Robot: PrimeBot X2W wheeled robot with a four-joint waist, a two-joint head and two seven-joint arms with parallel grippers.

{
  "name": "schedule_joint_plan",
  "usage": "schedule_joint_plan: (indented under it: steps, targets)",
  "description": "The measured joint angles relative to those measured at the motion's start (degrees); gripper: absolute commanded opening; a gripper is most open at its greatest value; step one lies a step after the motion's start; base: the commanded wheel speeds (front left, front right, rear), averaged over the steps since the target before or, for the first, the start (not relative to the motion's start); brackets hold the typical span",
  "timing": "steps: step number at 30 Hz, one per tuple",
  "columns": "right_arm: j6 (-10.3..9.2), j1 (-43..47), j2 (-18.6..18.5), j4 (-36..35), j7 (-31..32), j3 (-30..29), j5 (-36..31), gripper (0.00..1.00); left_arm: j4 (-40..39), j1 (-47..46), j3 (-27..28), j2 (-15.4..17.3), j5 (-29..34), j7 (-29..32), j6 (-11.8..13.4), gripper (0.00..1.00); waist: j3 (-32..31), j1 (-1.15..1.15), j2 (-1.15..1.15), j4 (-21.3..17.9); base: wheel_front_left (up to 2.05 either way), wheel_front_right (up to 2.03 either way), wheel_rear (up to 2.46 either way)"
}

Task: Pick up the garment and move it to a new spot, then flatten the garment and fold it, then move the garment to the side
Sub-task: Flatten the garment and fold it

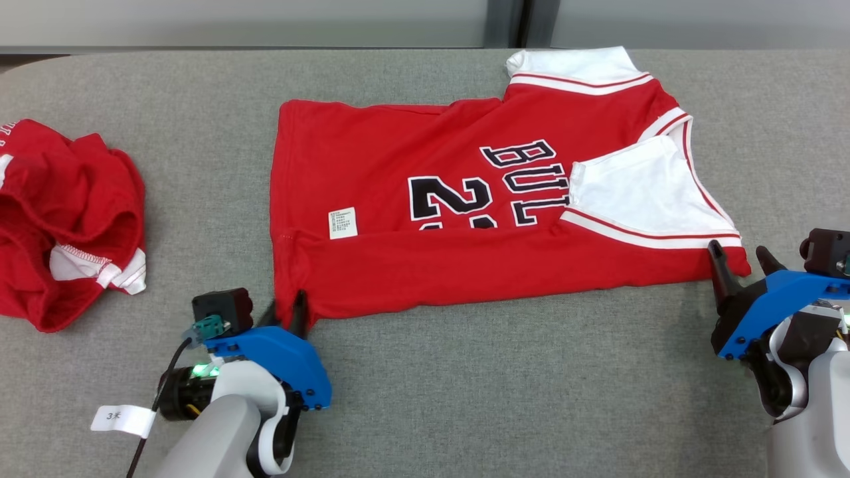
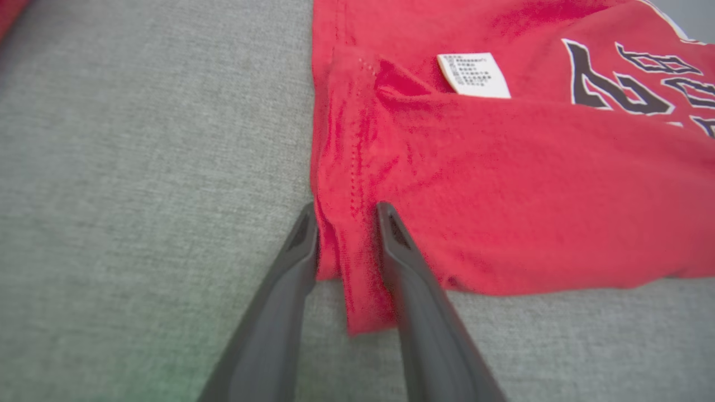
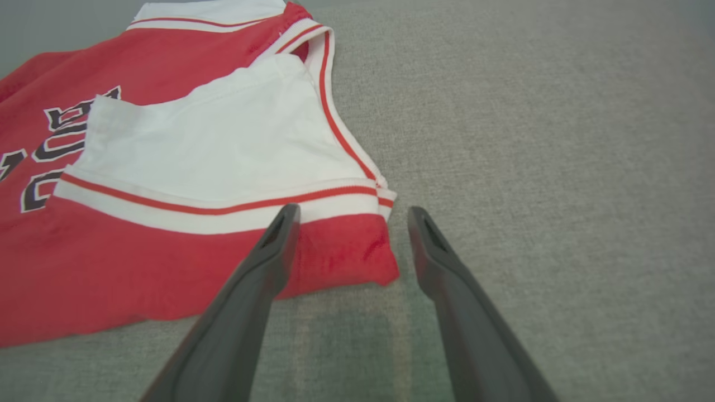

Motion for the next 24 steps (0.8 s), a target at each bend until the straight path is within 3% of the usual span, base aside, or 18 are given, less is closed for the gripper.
schedule_joint_plan:
  steps: [12,14,19,24]
  targets:
    - [0.0,-4.3,0.9,9.4,-1.7,-2.9,-2.7,1.0,1.9,-1.1,-0.1,-0.5,-0.5,-2.0,-2.0,0.0,1.4,0.0,0.0,-0.1,0.0,0.0,0.0]
    - [0.0,-5.1,0.9,10.7,-2.2,-2.7,-2.4,0.02,2.0,-1.2,-0.1,-0.5,-0.6,-2.1,-2.3,0.0,1.5,0.0,0.0,0.0,0.0,0.0,0.0]
    - [0.01,-5.0,1.2,11.5,-3.8,-1.0,-0.9,0.0,2.2,-0.8,0.1,-0.4,-1.2,-2.5,-2.5,0.0,0.1,0.01,0.0,-0.1,0.0,0.0,0.0]
    - [0.01,-0.7,1.2,5.0,-1.1,1.8,-0.1,0.0,-0.3,2.1,0.3,1.6,-1.6,-1.7,-1.8,0.0,-1.9,0.02,0.0,-1.0,0.0,0.0,0.0]
